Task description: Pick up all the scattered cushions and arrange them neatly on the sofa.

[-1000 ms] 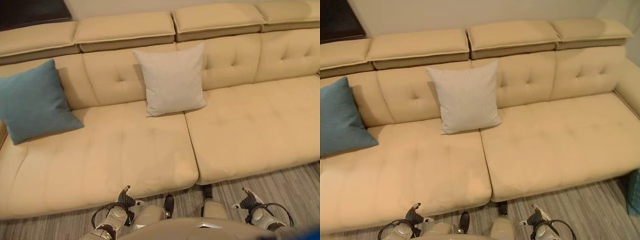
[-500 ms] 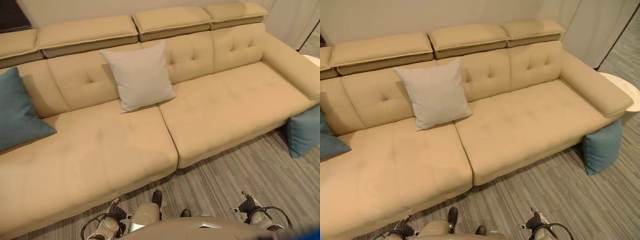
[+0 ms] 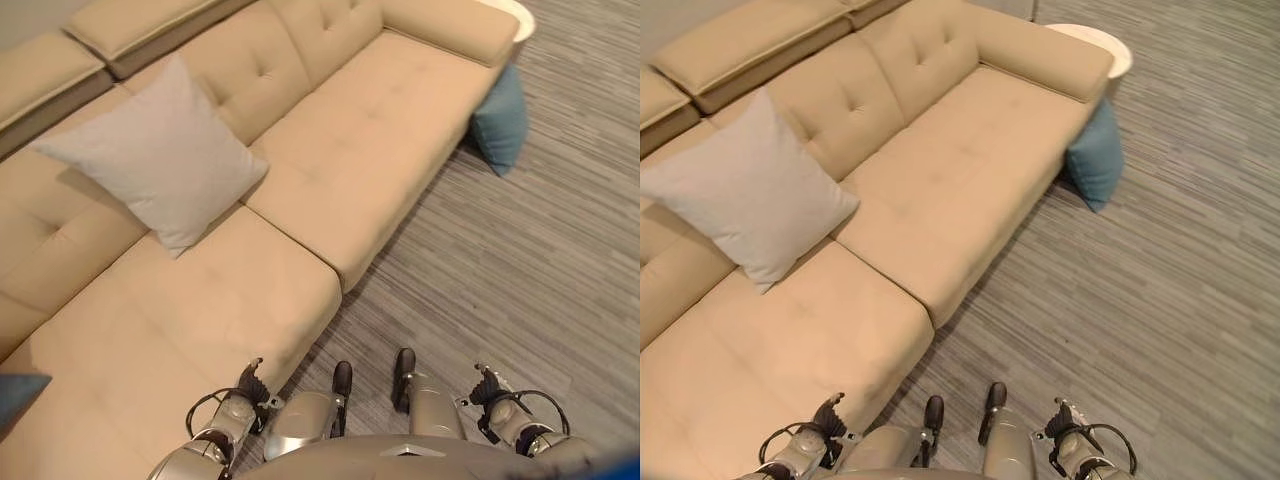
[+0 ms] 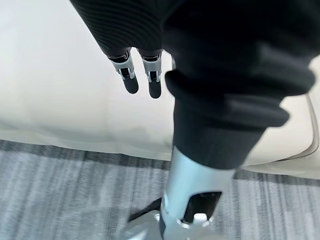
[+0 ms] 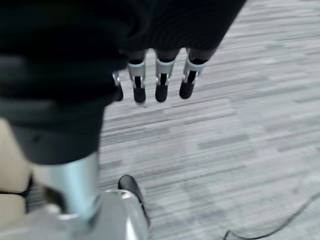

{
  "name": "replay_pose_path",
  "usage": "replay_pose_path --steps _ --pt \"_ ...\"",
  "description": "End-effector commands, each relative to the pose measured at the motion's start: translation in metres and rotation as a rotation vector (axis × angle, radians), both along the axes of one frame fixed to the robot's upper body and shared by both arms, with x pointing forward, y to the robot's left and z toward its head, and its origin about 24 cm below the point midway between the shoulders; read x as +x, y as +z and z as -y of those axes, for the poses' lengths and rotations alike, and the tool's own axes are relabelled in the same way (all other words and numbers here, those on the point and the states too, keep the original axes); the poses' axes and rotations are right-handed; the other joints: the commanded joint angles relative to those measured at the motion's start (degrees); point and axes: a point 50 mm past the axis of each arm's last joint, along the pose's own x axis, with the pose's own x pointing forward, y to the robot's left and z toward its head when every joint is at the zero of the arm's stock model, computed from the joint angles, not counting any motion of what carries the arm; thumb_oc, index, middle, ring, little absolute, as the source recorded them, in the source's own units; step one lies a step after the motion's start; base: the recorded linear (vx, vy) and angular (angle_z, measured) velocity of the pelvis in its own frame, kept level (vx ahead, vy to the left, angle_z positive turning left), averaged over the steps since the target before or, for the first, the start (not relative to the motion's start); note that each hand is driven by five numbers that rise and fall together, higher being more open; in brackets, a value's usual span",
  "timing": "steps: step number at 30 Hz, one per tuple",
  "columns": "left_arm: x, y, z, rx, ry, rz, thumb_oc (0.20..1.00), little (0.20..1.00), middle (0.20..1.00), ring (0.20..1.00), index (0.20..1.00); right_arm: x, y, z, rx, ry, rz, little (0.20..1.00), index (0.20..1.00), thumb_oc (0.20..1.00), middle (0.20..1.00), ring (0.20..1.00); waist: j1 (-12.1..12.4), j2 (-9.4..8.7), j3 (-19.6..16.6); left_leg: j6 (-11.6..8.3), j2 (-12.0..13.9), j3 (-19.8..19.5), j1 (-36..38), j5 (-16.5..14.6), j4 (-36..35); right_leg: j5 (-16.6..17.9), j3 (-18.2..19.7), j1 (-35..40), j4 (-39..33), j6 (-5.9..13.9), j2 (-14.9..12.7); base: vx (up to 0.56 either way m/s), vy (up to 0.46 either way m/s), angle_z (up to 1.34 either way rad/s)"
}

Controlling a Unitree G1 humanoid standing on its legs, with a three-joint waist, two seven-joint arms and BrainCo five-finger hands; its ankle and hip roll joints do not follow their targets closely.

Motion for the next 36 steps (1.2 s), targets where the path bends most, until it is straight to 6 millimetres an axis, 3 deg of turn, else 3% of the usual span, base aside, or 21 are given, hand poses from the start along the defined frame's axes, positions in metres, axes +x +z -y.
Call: replay_pose_path --steps 1,3,8,13,14,16,18,19,21,23,26,29,30,32,35,36 --pt "-0.001 0.0 -0.002 -0.02 0.03 0.0 1.0 1.0 1.0 1.0 1.0 0.001 0.004 0.01 -0.014 -0.007 0.033 1.0 1.0 1.0 1.0 1.0 3.15 -1.06 -2.63 -4.99 1.15 -7.41 -0.12 -5.45 -0.18 3.78 -3.85 11.78 -15.77 2.44 0.22 -0.1 -0.087 -1.91" --pt "0.0 0.0 0.001 -0.028 0.036 0.008 1.0 1.0 1.0 1.0 1.0 0.0 0.005 0.013 -0.01 -0.046 0.045 1.0 1.0 1.0 1.0 1.0 2.87 -1.32 -3.89 -5.22 2.04 -5.57 0.5 -4.77 -1.79 5.16 -1.08 12.82 -21.51 2.89 2.53 0.03 -0.158 -1.61" --pt "0.011 0.002 0.009 -0.035 -0.017 0.024 1.0 1.0 1.0 1.0 1.0 -0.011 0.003 0.02 -0.005 -0.124 0.04 1.0 1.0 1.0 1.0 1.0 0.78 -0.83 -4.17 -6.07 2.48 -7.05 1.86 -4.64 -2.4 5.89 2.12 14.73 -25.91 2.01 5.18 0.08 -0.138 -0.28" --pt "0.021 0.003 0.019 -0.045 -0.07 0.038 1.0 1.0 1.0 1.0 1.0 -0.025 0.001 0.026 -0.008 -0.191 0.033 1.0 1.0 1.0 1.0 1.0 -0.47 -1.71 -2.58 -8.11 2.25 -7.43 -2.79 -8.06 9.64 5.99 2.77 17.25 -28.95 0.99 5.85 0.04 -0.13 0.23" --pt "0.02 0.002 0.021 -0.048 -0.069 0.031 1.0 1.0 1.0 1.0 1.0 -0.024 0.001 0.026 -0.01 -0.205 0.038 1.0 1.0 1.0 1.0 1.0 0.17 -2.1 -2.0 -8.0 0.46 -10.85 -4.73 -8.57 12.68 5.66 4.08 17.67 -28.99 0.42 6.26 0.1 -0.087 0.27" --pt "0.019 0.001 0.023 -0.05 -0.071 0.022 1.0 1.0 1.0 1.0 1.0 -0.025 0.002 0.027 -0.002 -0.235 0.047 1.0 1.0 1.0 1.0 1.0 0.59 -2.46 -2.2 -7.89 -1.83 -13.51 -6.62 -7.92 10.7 5.37 4.84 18.56 -29.85 0.5 7.07 0.2 -0.054 -0.04" --pt "0.019 0.001 0.022 -0.048 -0.071 0.02 1.0 1.0 1.0 1.0 1.0 -0.026 0.001 0.027 0.001 -0.245 0.048 1.0 1.0 1.0 1.0 1.0 0.74 -2.55 -2.36 -7.81 -2.51 -13.55 -7.83 -6.94 9.84 5.17 5.08 18.94 -30.15 0.51 7.46 0.18 -0.014 -0.21" --pt "0.021 0.002 0.02 -0.047 -0.069 0.03 1.0 1.0 1.0 1.0 1.0 -0.025 0.001 0.025 0.011 -0.265 0.051 1.0 1.0 1.0 1.0 1.0 2.17 -2.56 -2.01 -8.13 -3.91 -14.17 -11.52 -3.58 8.73 4.04 7.11 19.81 -30.35 0.18 9.2 0.19 0.014 -0.13" --pt "0.017 0.001 0.017 -0.044 -0.06 0.016 1.0 1.0 1.0 1.0 1.0 -0.027 0.0 0.024 0.023 -0.283 0.046 1.0 1.0 1.0 1.0 1.0 2.27 -2.37 -2.95 -7.61 -3.11 -14.44 -9.53 -3.79 6.79 2.78 8.66 20.7 -30.13 0.16 10.13 0.26 0.054 -0.41" --pt "0.012 0.0 0.013 -0.036 -0.052 -0.004 1.0 1.0 1.0 1.0 1.0 -0.034 -0.003 0.023 0.028 -0.306 0.027 1.0 1.0 1.0 1.0 1.0 1.98 -2.55 -4.01 -6.93 -2.6 -14.27 -7.75 -3.9 5.44 1.7 9.43 21.43 -29.01 0.38 9.86 0.27 0.109 -1.09" --pt "0.017 0.004 0.002 -0.009 -0.06 0.01 1.0 1.0 1.0 1.0 1.0 -0.043 -0.008 0.017 0.064 -0.324 -0.009 1.0 1.0 1.0 1.0 1.0 1.45 -2.5 -4.28 -4.76 -0.59 -10.99 -2.96 -5.64 4.7 0.47 10.85 17.58 -14.65 2.83 8.48 0.25 0.177 -0.86" --pt "0.028 0.008 0.003 -0.009 -0.07 0.047 1.0 1.0 1.0 1.0 1.0 -0.043 -0.008 0.017 0.072 -0.343 -0.006 1.0 1.0 1.0 1.0 1.0 -0.27 -0.99 -3.04 -3.54 0.39 -10.16 -0.71 -6.72 4.72 3.03 10.72 11.12 -4.23 5.11 7.44 0.09 0.117 -0.38" --pt "0.03 0.009 0.006 -0.018 -0.072 0.059 1.0 1.0 1.0 1.0 1.0 -0.046 -0.008 0.017 0.072 -0.352 -0.01 1.0 1.0 1.0 1.0 1.0 -1.04 -0.45 -2.85 -3.15 0.66 -9.53 1.49 -7.78 3.93 3.47 8.96 9.3 -5.01 4.66 5.82 0.18 0.072 -0.21" --pt "0.031 0.009 0.007 -0.032 -0.07 0.059 1.0 1.0 1.0 1.0 1.0 -0.048 -0.008 0.018 0.073 -0.359 -0.013 1.0 1.0 1.0 1.0 1.0 -1.62 -0.35 -2.76 -3.12 0.77 -9.04 3.63 -8.57 2.63 3.81 7.76 9.51 -10.35 3.56 5.11 0.22 -0.015 -0.39" --pt "0.034 0.01 0.01 -0.054 -0.067 0.07 1.0 1.0 1.0 1.0 1.0 -0.05 -0.009 0.019 0.071 -0.355 -0.03 1.0 1.0 1.0 1.0 1.0 -2.78 -0.51 -2.42 -3.91 1.11 -8.5 7.46 -10.14 0.32 9.78 4.69 5.8 -20.69 4.54 2.91 0.26 -0.086 -0.58" --pt "0.034 0.01 0.01 -0.055 -0.067 0.07 1.0 1.0 1.0 1.0 1.0 -0.05 -0.009 0.019 0.071 -0.355 -0.03 1.0 1.0 1.0 1.0 1.0 -2.78 -0.46 -2.38 -3.93 1.17 -8.51 7.53 -10.2 0.31 9.76 4.67 5.88 -20.71 4.54 2.97 0.34 -0.165 -0.45"
